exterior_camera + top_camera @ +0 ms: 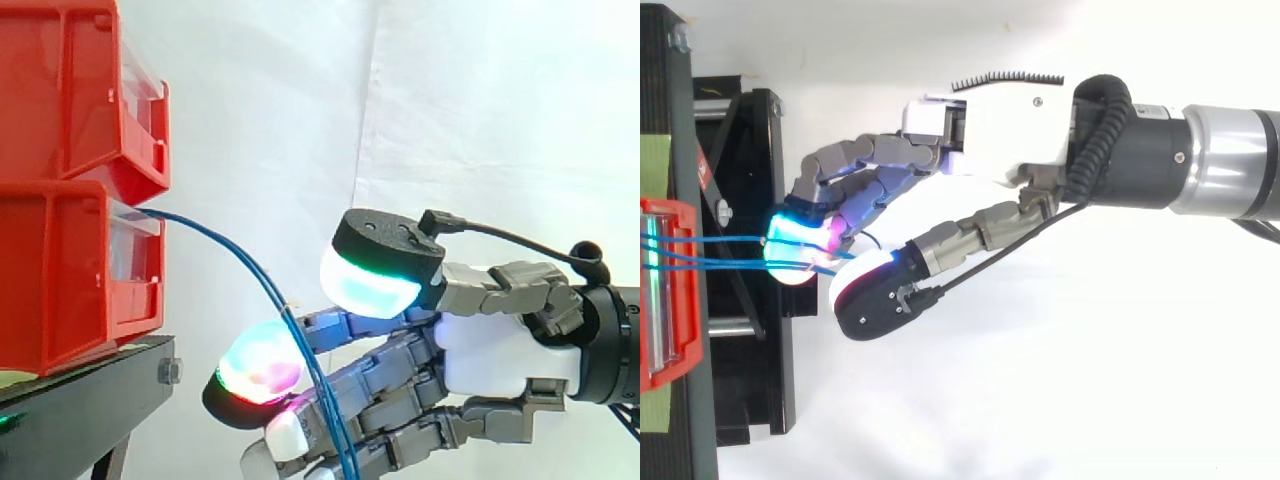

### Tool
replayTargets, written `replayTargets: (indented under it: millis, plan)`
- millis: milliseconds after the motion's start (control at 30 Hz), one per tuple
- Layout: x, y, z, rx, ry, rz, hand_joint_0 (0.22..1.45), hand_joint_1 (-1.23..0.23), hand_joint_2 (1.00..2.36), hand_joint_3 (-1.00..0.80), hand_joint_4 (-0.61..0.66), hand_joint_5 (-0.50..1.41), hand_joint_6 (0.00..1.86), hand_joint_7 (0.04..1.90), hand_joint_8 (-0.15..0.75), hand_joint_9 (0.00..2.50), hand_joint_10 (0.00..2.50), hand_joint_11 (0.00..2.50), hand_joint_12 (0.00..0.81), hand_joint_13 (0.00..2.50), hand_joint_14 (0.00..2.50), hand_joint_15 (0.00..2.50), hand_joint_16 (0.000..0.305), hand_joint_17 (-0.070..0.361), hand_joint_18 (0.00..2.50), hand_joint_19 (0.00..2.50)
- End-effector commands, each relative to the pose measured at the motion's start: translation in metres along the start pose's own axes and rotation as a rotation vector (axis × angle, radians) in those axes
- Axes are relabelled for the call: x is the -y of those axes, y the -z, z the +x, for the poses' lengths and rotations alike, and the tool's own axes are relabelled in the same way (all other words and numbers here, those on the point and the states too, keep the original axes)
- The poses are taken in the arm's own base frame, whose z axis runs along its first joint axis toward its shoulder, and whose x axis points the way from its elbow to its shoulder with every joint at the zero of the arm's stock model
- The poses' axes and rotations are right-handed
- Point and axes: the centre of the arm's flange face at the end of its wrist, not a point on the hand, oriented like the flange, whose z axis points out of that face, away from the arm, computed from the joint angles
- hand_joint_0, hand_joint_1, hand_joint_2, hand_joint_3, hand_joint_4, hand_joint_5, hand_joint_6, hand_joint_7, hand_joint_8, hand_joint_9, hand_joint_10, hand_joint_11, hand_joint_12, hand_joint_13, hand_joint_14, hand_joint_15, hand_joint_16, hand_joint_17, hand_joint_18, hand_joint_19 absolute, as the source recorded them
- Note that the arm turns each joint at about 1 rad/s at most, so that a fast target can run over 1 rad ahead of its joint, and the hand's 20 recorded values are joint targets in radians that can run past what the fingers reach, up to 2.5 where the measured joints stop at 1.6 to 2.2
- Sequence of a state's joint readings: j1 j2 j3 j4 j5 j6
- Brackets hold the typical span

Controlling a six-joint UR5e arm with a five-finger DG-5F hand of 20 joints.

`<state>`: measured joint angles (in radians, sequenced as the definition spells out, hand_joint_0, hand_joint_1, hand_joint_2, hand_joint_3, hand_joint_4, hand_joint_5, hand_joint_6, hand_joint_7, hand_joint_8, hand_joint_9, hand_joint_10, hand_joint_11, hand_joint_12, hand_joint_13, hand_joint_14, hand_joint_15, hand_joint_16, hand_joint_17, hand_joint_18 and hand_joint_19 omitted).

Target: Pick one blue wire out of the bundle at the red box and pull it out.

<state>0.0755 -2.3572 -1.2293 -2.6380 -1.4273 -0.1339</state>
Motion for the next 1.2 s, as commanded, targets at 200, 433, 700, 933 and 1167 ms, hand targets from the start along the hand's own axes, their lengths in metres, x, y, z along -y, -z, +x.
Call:
replayTargets:
  millis: [200,433,700,933,1167]
  plan:
    - [0.0000,-0.0002,0.0043,-0.003,0.005,-0.002,0.65,-0.67,1.02,-0.25,0.31,-0.20,0.77,0.86,0.352,0.58,0.01,0.27,0.413,0.51,0.01,0.20,0.052,0.117,0.57,0.37]
    - [-0.0013,-0.0004,0.0041,-0.003,0.005,-0.005,0.62,-0.71,1.01,-0.33,0.34,-0.22,0.84,0.82,0.353,0.56,0.01,0.30,0.416,0.53,0.01,0.21,0.052,0.117,0.58,0.36]
    - [-0.0045,-0.0025,0.0027,0.001,0.001,-0.012,0.61,-0.65,1.02,-0.26,0.32,-0.21,0.90,0.81,0.374,0.63,0.01,0.33,0.422,0.56,0.01,0.22,0.052,0.116,0.61,0.38]
    - [-0.0049,-0.0028,0.0003,0.004,-0.001,-0.013,0.61,-0.63,1.02,-0.12,0.30,-0.20,0.93,0.83,0.411,0.72,0.01,0.42,0.441,0.59,0.01,0.23,0.055,0.124,0.66,0.38]
    - [-0.0050,-0.0036,-0.0006,0.005,-0.001,-0.014,0.61,-0.63,1.02,-0.13,0.31,-0.20,0.93,0.81,0.409,0.73,0.01,0.45,0.443,0.60,0.01,0.24,0.055,0.124,0.67,0.38]
